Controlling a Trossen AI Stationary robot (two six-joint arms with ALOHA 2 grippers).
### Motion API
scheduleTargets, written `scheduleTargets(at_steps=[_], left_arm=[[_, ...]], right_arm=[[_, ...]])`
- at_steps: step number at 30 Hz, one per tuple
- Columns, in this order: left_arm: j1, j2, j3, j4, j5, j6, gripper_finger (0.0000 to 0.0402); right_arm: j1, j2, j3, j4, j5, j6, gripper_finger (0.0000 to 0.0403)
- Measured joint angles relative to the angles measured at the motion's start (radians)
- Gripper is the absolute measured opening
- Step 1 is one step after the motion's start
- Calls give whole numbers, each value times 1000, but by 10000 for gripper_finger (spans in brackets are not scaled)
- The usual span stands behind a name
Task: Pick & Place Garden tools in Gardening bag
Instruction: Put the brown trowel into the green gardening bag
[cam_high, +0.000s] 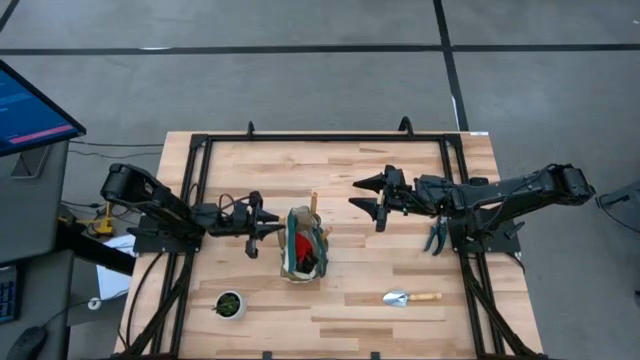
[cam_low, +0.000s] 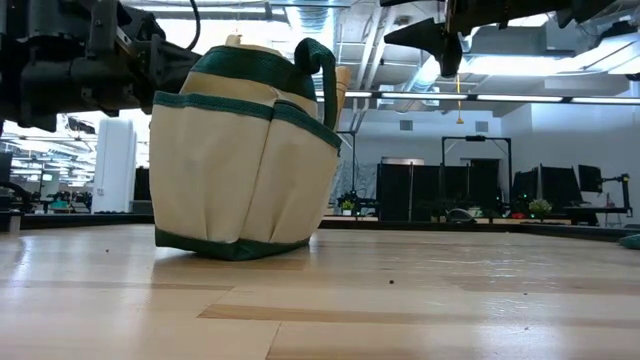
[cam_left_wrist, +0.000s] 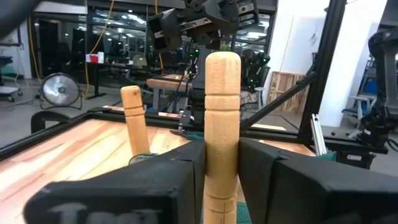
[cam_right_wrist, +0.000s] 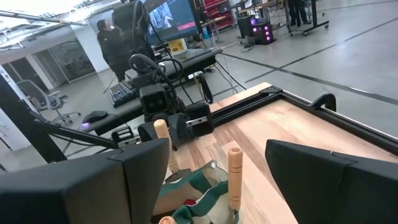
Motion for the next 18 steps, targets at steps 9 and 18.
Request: scheduleTargets(at_steps=[9,18], left_arm=[[-7,0,0,0,-4,-18,104],[-7,-1,0,0,-3,-59,152]], right_arm=[[0,0,0,3,0,0,260],[0,0,0,4,0,0,260]])
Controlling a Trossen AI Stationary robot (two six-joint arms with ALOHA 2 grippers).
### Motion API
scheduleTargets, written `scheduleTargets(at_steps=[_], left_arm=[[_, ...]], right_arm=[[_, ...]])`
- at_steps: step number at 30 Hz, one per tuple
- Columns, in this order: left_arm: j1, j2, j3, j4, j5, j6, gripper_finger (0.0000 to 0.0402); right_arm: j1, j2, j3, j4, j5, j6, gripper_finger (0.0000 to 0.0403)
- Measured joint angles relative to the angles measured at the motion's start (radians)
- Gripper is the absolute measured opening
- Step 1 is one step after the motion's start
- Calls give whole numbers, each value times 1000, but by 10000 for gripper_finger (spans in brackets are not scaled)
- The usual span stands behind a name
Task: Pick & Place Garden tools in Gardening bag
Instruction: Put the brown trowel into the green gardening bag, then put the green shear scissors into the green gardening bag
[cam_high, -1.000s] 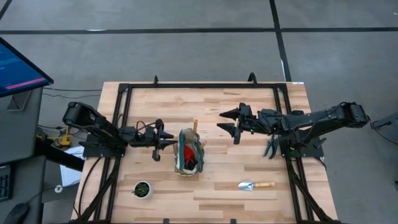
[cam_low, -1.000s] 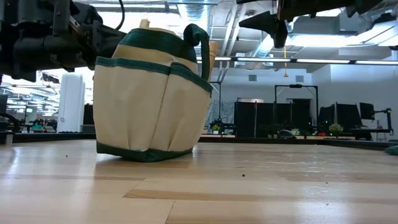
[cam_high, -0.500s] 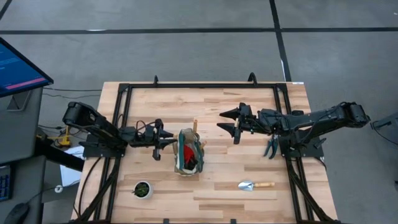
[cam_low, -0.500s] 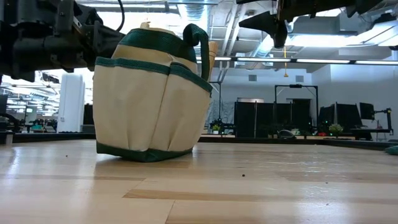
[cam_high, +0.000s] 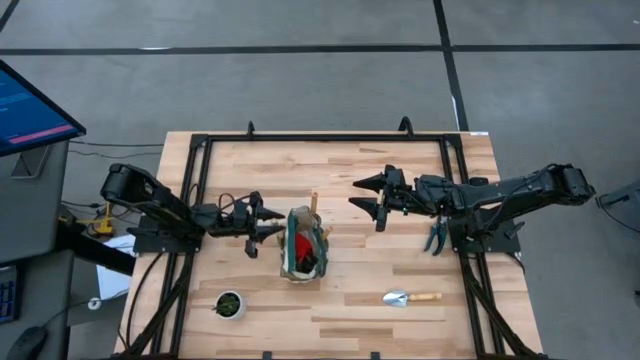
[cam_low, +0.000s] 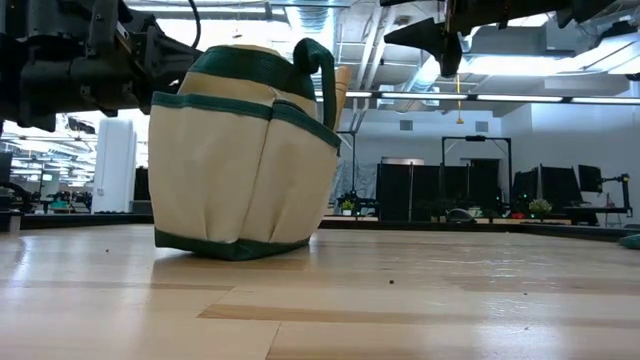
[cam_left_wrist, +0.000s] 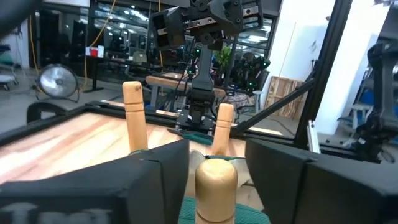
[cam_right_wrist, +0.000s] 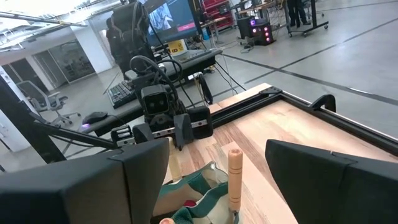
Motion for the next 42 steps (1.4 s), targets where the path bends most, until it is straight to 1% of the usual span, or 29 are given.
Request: scheduleTargets(at_steps=[5,10,13,15,17,20,24,29,33,35,37,40,42], left_arm=[[0,-24,0,-1,3,-60,213],[0,-111,0,-3,3,-83,275],[0,-181,0,-34,3,-84,294],[0,-231,0,-44,0,-90,298],[0,-282,0,-47,-12,-107,297],[0,-360,0,-47,-23,-118,291],[0,-461,0,-49,-43,-148,285],[0,-586,6,-49,-67,-166,280],[0,-661,28,-47,-68,-169,276],[0,-691,34,-47,-68,-169,274],[0,-712,34,-47,-68,-168,272],[0,-731,34,-46,-68,-167,268],[0,-730,34,-47,-68,-166,265]], right_arm=[[0,0,0,0,0,0,260],[-4,-3,0,0,2,0,260],[-4,-3,0,-1,4,1,260],[-4,-3,0,-3,4,3,260],[-4,-3,17,-54,14,6,260],[-8,-3,100,-244,60,24,260],[-32,4,269,-623,105,93,260],[-76,4,442,-1058,119,314,260],[-88,4,511,-1352,89,502,260],[-84,4,509,-1444,41,555,260],[-76,5,492,-1498,-25,560,260],[-62,20,459,-1539,-110,497,260],[-51,49,440,-1569,-160,406,260]])
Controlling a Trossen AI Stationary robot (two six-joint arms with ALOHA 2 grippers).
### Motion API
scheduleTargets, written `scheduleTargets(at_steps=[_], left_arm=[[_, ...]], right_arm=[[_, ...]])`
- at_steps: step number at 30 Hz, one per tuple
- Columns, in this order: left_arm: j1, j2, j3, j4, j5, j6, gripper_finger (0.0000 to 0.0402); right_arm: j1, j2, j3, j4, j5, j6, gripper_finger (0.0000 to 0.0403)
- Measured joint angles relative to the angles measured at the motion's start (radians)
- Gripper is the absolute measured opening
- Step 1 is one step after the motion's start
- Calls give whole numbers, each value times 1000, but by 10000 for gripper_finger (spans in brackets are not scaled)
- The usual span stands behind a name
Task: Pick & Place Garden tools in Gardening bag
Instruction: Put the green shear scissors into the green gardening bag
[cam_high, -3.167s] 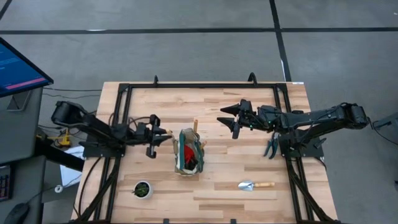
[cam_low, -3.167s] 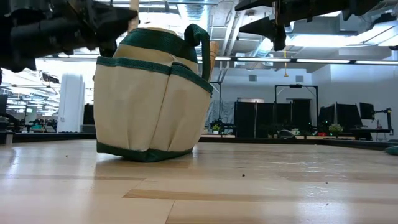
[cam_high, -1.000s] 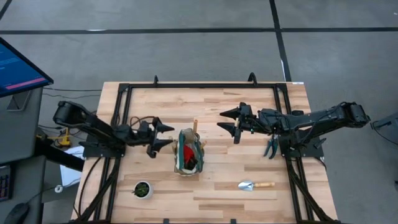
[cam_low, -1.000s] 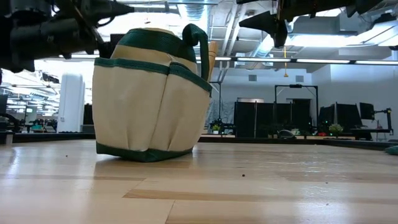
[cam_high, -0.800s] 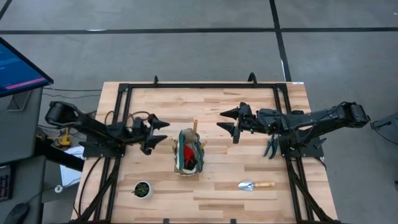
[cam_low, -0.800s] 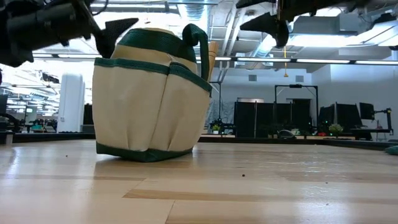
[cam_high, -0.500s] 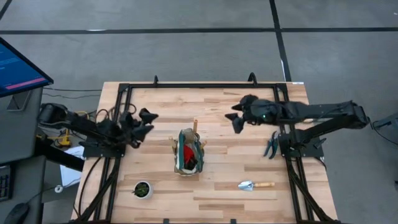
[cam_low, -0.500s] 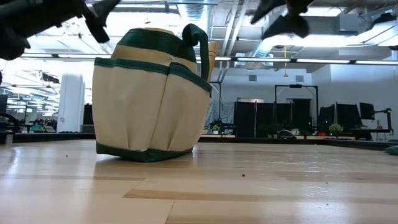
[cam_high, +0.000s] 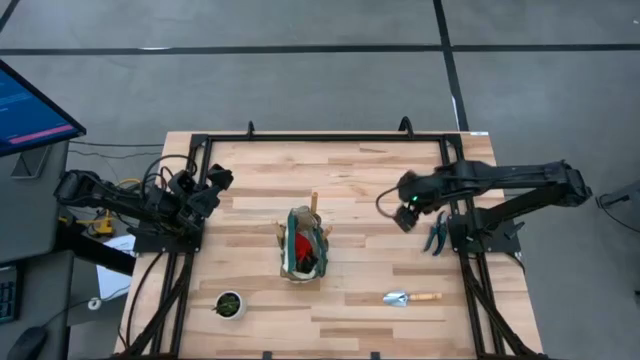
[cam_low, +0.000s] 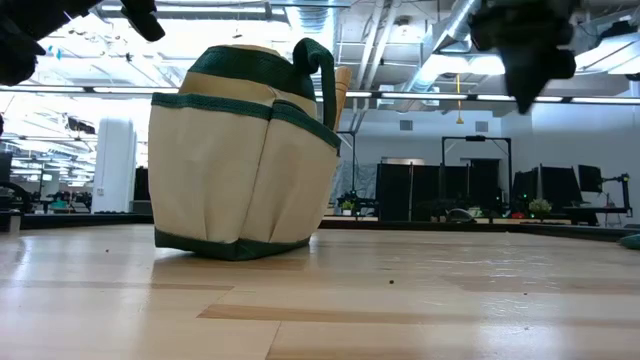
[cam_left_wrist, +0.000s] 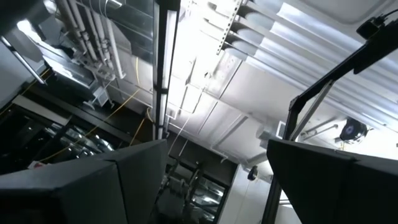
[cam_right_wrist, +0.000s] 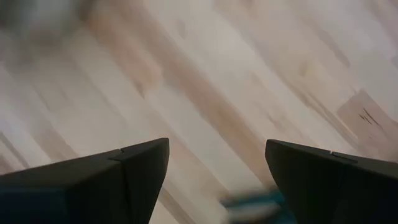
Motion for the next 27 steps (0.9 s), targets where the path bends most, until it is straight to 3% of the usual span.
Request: scheduleTargets(at_steps=[5,11,17,27], left_arm=[[0,4,0,-1,0,0,258],[0,3,0,-2,32,-18,258],[0,3,0,-2,76,-68,253],[0,3,0,-4,78,-101,250]], right_arm=[[43,132,-23,-41,-120,-308,260],[112,336,-23,-172,-133,-639,260],[115,367,-96,-198,-134,-726,260],[129,303,-305,-23,-156,-762,260]])
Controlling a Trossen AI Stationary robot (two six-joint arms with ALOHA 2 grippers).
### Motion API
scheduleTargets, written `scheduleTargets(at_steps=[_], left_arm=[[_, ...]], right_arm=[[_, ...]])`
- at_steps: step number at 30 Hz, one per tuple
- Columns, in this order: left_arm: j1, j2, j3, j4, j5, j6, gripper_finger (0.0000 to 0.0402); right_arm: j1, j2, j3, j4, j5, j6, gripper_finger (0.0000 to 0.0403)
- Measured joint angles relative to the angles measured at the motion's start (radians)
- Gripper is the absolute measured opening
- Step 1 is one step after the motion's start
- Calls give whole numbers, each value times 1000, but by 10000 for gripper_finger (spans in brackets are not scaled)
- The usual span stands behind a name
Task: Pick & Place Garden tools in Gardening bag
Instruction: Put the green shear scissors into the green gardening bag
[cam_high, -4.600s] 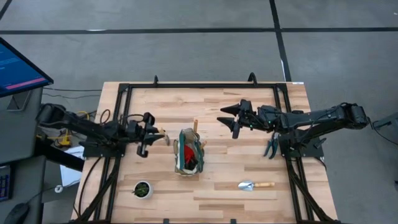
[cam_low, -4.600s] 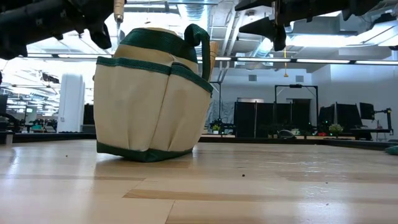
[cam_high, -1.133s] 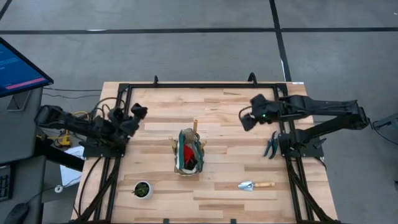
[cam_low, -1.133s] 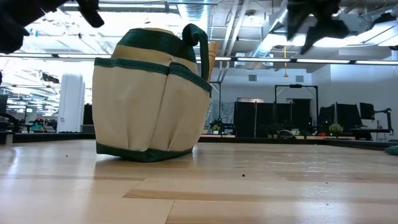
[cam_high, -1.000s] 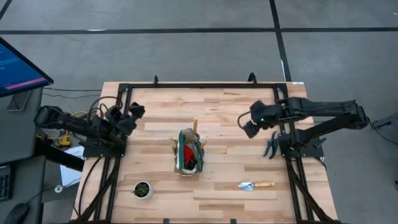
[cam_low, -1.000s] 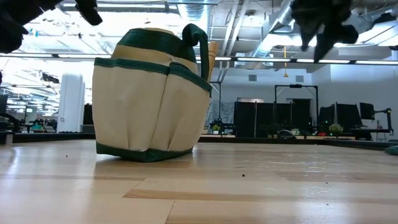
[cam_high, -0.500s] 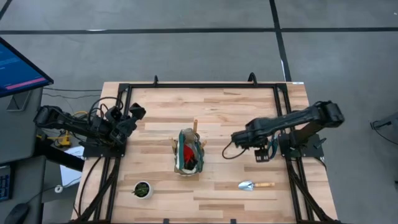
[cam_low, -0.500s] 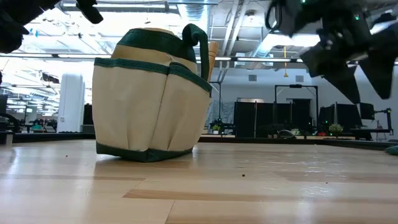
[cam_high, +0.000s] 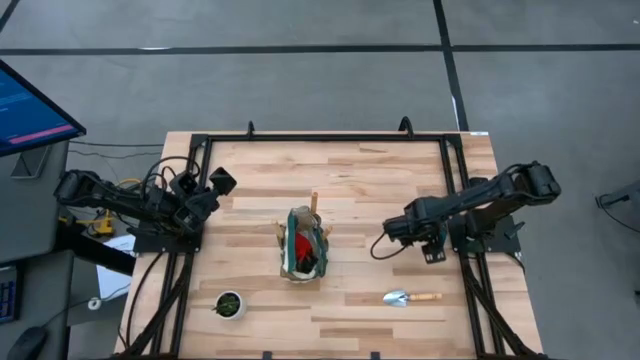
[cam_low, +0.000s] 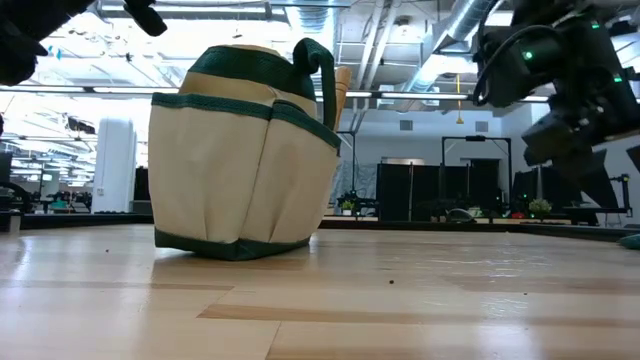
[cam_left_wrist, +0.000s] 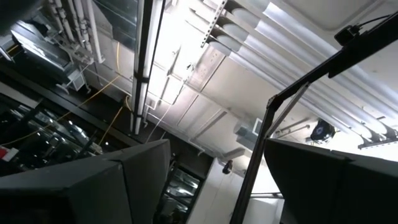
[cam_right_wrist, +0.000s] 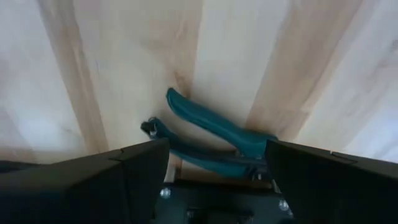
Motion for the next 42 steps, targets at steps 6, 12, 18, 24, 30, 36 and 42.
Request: scheduleTargets(at_steps=[6,12,18,24,30,36,42], left_arm=[[0,0,0,0,-1,0,249],[0,0,0,-2,-3,-4,249],[0,0,0,-1,-3,-22,249],[0,0,0,-1,-2,-25,249],[0,0,0,-1,-2,-25,249],[0,0,0,-1,-2,-26,249],[0,0,0,-2,-1,-26,249]], right_arm=[[20,39,-14,21,-1,-12,260],[48,101,-30,130,-5,-12,260],[58,182,-25,219,9,25,234],[56,218,3,216,7,59,99],[12,199,100,278,11,78,11],[-29,146,226,222,7,87,14],[-73,71,181,11,3,140,67]])
